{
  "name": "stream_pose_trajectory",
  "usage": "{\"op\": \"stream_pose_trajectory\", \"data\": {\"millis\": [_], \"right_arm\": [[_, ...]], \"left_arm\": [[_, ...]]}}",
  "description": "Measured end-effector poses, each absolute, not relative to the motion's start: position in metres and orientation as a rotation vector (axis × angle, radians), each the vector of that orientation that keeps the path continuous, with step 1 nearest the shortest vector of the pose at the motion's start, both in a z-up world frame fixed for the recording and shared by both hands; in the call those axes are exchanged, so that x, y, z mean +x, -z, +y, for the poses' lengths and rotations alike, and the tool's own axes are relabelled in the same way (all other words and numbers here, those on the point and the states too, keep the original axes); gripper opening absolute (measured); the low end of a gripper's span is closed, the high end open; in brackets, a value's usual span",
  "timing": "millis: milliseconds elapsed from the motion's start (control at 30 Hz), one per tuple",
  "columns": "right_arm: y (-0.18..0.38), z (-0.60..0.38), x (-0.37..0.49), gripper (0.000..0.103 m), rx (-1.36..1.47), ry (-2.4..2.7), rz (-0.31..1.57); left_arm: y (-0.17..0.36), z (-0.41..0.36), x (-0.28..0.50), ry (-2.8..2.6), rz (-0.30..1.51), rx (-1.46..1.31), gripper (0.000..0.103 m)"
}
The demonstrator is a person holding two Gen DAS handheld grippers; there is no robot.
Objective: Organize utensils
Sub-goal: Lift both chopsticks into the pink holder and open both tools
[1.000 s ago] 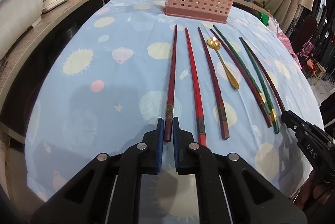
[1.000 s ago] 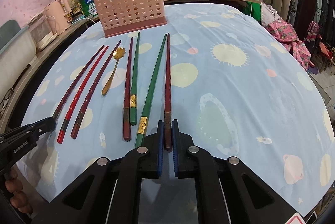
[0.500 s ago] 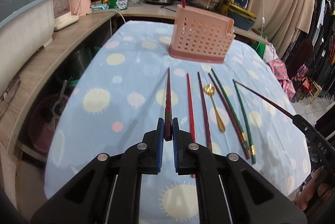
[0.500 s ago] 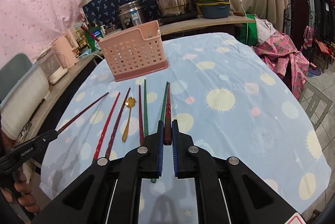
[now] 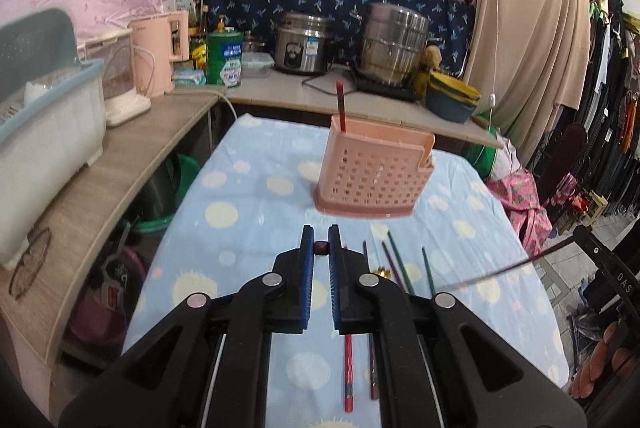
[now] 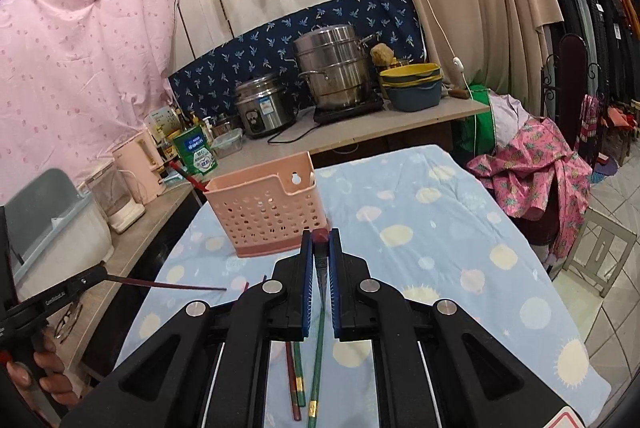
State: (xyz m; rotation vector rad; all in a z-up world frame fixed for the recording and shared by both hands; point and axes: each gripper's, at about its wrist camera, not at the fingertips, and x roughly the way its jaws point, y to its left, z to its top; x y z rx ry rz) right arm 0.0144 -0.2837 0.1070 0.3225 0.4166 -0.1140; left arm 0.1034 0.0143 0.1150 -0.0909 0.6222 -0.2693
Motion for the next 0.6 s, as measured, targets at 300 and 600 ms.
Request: {"op": "stream_pose_trajectory", "data": {"millis": [300, 600], "right_arm": [[-0.139, -0.288, 0.033, 0.007, 0.311, 0.103, 0.358], [-0.166, -0.298, 0.062, 0.007, 0.360, 0.061, 0.283]], "left_arm": [[-0.159, 0.011, 0.125, 0.296, 0.547, -0.117, 0.007], [-0.208, -0.008, 0.146, 0.315, 0.436, -0.116, 0.007]]}}
